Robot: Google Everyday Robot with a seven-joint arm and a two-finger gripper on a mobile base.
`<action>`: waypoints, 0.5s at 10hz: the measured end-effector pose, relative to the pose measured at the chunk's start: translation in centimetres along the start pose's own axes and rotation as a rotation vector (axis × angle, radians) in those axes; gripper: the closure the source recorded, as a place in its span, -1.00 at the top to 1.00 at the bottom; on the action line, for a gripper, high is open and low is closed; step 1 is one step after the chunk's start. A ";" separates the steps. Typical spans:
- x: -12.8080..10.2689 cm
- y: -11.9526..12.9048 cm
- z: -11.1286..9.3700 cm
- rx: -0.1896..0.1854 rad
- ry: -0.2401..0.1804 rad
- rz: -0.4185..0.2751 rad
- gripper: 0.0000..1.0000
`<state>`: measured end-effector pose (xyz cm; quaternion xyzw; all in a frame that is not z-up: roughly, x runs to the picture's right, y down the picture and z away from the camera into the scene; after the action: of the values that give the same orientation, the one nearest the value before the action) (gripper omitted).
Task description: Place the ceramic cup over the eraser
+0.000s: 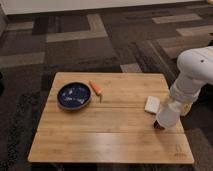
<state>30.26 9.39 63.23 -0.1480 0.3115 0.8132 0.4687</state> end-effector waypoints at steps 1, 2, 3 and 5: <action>-0.2 0.1 0.3 -0.004 0.001 -0.004 -1.00; -0.3 0.1 0.7 -0.008 0.002 -0.009 -1.00; -0.4 0.0 1.2 -0.013 0.006 -0.013 -1.00; -0.7 -0.1 2.0 -0.018 0.002 -0.021 -1.00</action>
<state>30.80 10.30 65.11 -0.1563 0.3030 0.8108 0.4758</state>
